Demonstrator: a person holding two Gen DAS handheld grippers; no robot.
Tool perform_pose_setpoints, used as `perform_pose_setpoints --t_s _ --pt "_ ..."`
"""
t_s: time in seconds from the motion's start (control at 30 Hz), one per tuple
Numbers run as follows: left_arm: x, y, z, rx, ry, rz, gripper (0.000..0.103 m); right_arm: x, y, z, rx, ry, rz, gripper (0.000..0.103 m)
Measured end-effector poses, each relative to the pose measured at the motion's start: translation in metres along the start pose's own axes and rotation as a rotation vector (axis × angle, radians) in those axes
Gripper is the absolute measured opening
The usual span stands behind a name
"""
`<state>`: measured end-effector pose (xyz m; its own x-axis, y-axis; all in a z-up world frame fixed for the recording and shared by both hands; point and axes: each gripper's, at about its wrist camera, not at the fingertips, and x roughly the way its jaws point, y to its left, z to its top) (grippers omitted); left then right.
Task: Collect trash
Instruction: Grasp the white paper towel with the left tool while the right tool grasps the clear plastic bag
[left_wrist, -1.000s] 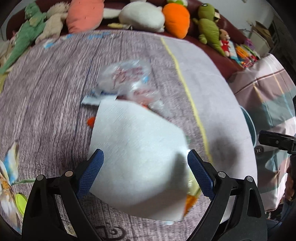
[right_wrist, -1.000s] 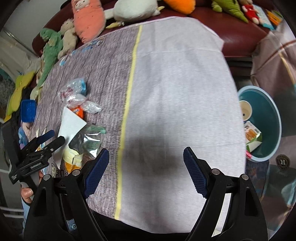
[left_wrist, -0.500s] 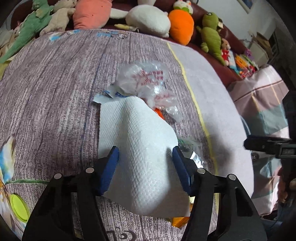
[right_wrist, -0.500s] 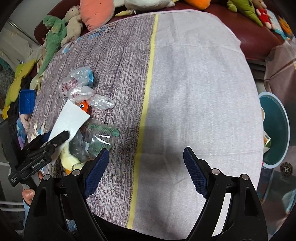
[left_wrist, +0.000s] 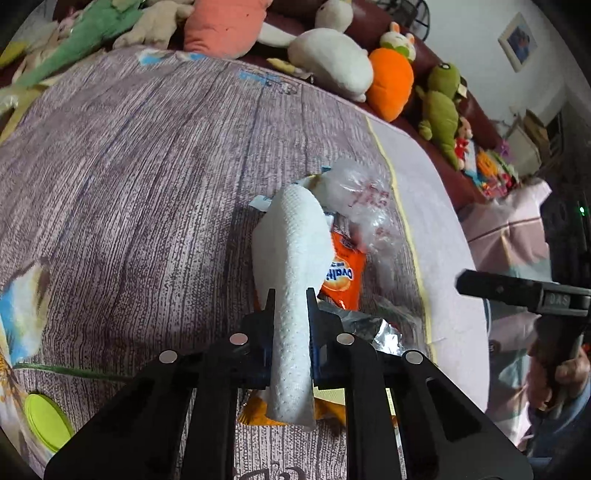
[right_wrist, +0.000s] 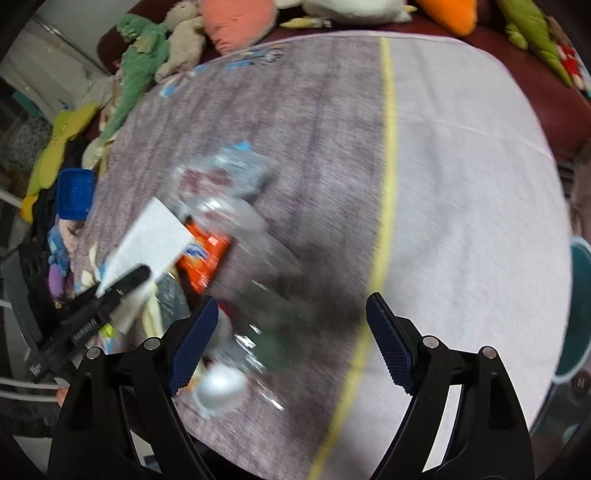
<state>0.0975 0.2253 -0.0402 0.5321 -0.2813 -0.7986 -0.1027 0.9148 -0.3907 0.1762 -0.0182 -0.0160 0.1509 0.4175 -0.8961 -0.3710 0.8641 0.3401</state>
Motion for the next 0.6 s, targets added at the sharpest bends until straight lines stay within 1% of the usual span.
perform_pose_setpoints --t_s 0.07,0.17,0.3,0.37,0.43,0.47,0.5,0.53,0.6 --pt "0.002 0.004 0.001 -0.005 0.003 0.006 0.015 0.012 0.010 0.013 -0.013 0.002 0.033 0.079" --pt "0.006 0.007 0.002 -0.013 0.018 -0.008 0.015 0.030 0.021 0.025 -0.018 0.011 0.074 0.079" --pt "0.007 0.006 0.004 -0.011 0.019 -0.011 0.015 0.049 0.033 0.034 -0.037 0.027 0.089 0.079" --pt "0.007 0.004 0.005 -0.001 0.019 0.001 0.015 0.055 0.034 0.037 -0.041 0.024 0.098 0.078" --pt "0.008 0.001 0.005 0.009 0.017 0.013 0.015 0.061 0.033 0.039 -0.043 0.027 0.102 0.064" --pt "0.007 0.000 0.004 0.012 0.014 0.018 0.014 0.064 0.031 0.039 -0.039 0.036 0.103 0.046" --pt "0.006 -0.002 0.004 0.016 0.011 0.021 0.013 0.065 0.029 0.038 -0.036 0.044 0.107 0.033" --pt "0.006 -0.004 0.004 0.017 0.009 0.020 0.011 0.065 0.027 0.036 -0.033 0.047 0.109 0.033" --pt "0.003 -0.010 0.005 0.022 0.001 0.016 0.010 0.060 0.024 0.032 -0.034 0.035 0.104 0.031"
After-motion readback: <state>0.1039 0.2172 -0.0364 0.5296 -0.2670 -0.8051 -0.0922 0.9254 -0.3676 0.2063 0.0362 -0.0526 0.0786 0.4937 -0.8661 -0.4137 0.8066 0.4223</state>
